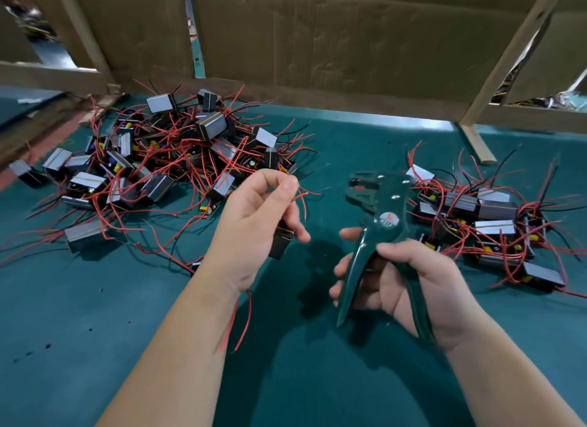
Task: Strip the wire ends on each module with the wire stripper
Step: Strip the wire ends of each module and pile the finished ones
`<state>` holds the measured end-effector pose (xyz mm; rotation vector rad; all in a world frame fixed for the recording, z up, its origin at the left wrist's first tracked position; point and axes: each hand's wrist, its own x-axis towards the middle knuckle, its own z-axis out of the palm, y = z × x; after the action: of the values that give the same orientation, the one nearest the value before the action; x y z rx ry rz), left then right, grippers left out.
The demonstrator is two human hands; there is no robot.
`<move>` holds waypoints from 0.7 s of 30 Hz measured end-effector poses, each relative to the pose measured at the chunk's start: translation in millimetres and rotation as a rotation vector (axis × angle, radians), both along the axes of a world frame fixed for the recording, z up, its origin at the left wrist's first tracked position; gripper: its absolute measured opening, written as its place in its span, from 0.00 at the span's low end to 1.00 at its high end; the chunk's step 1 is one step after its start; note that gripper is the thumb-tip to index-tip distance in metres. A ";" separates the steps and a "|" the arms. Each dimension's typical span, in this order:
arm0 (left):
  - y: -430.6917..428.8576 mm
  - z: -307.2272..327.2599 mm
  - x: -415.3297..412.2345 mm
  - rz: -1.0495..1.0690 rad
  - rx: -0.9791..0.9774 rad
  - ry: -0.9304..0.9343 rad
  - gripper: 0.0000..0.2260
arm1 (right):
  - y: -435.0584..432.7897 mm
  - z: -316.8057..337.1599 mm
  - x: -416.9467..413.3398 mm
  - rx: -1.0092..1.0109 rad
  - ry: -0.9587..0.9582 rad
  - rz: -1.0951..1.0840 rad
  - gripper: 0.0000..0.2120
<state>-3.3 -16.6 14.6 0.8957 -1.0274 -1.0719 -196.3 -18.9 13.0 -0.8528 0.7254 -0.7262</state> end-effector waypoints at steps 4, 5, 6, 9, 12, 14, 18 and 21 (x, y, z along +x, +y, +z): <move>0.6 0.1 -3.9 0.003 0.018 -0.052 0.06 | 8.7 0.5 8.2 -0.037 -0.061 0.188 0.32; 0.7 0.2 -3.8 0.018 0.021 -0.060 0.05 | 10.1 0.2 8.9 -0.041 -0.087 0.220 0.30; 0.6 0.4 -3.5 0.035 0.018 -0.062 0.05 | 10.9 -0.2 9.4 -0.039 -0.106 0.242 0.28; 0.9 1.4 -3.0 0.079 -0.009 -0.082 0.06 | 12.5 -0.2 9.5 -0.034 -0.115 0.254 0.26; 0.0 -0.6 -3.8 0.103 -0.013 -0.132 0.07 | 12.2 -0.7 9.1 -0.042 -0.117 0.232 0.24; -0.6 -1.7 -3.9 0.115 -0.016 -0.158 0.09 | 11.7 -1.4 8.7 -0.059 -0.091 0.219 0.23; -0.5 -0.9 -3.1 0.123 -0.048 -0.173 0.07 | 11.9 -3.8 8.1 -0.119 0.014 0.180 0.12; -0.2 -0.3 -3.4 0.126 -0.047 -0.178 0.06 | 12.4 -4.6 8.6 -0.128 0.029 0.162 0.10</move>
<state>-6.7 -16.8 14.3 1.0178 -1.1231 -0.8707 -187.7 -6.5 8.4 -1.0280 0.6328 -0.6212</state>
